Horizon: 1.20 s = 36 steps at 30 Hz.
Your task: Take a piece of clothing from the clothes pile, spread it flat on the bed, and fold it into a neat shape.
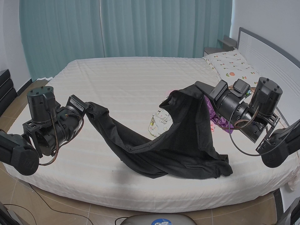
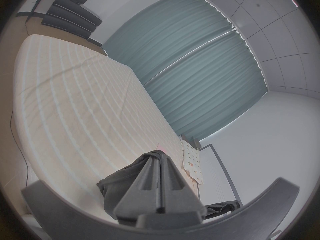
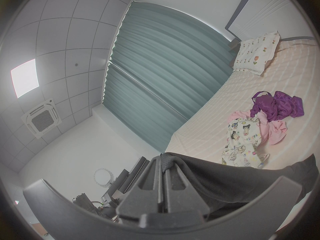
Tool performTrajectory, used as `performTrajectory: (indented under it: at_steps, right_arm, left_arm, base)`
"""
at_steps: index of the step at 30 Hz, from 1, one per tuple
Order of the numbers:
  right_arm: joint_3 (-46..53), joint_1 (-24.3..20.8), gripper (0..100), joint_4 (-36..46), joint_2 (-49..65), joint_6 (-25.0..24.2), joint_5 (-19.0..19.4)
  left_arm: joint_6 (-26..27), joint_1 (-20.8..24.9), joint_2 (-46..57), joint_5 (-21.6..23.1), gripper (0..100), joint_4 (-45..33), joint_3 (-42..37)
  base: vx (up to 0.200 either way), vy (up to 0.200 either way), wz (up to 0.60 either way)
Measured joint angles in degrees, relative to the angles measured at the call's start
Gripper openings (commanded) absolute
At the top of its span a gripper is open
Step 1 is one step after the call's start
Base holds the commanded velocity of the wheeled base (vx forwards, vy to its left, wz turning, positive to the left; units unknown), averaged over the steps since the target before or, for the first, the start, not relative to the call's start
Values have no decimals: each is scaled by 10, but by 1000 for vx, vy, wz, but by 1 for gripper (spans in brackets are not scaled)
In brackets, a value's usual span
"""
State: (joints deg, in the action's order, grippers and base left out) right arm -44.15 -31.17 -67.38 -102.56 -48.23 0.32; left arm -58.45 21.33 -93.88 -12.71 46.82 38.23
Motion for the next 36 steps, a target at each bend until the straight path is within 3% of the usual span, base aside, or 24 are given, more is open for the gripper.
performTrajectory:
  at_steps: [36]
  right_arm:
    - [4,8,0,-16,3,0,0]
  left_arm:
    - [0,-21,25,13,0,-2,-5]
  base:
    - [0,200,0]
